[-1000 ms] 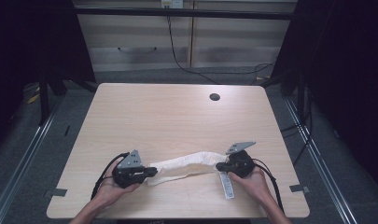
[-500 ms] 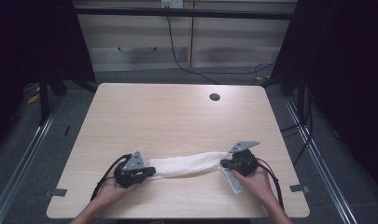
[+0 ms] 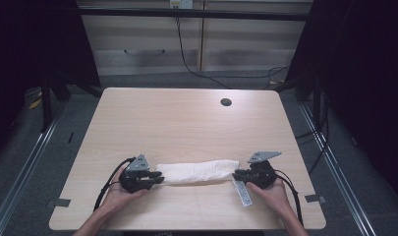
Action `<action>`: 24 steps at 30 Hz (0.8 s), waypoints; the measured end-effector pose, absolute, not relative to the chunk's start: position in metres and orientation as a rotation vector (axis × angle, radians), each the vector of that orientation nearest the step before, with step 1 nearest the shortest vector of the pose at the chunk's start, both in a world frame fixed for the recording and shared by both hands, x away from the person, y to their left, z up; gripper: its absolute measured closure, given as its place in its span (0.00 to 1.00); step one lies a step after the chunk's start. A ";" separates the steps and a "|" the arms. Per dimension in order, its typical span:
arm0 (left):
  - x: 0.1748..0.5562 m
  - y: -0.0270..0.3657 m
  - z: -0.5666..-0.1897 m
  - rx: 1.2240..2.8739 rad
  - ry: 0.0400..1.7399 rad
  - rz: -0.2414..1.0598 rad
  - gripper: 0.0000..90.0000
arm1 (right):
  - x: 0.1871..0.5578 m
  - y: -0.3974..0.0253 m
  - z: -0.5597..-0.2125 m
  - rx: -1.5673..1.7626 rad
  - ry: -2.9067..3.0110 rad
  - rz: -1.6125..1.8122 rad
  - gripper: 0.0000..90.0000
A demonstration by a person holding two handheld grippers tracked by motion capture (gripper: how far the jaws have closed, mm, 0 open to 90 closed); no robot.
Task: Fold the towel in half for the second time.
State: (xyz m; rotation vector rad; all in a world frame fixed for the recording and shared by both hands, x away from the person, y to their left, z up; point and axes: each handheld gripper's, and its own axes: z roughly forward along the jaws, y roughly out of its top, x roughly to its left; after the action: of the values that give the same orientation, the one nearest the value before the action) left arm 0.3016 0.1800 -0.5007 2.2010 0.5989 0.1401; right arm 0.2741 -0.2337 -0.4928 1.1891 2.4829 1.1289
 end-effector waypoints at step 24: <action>0.301 0.197 -0.486 2.095 0.649 0.133 0.60 | 0.264 -0.238 -0.473 1.168 2.418 1.286 0.75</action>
State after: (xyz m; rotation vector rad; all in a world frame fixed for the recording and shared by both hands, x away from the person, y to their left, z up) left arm 0.3008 0.1971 -0.4856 2.0947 0.6487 0.1332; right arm 0.2641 -0.2377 -0.4730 1.1679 2.4175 1.2859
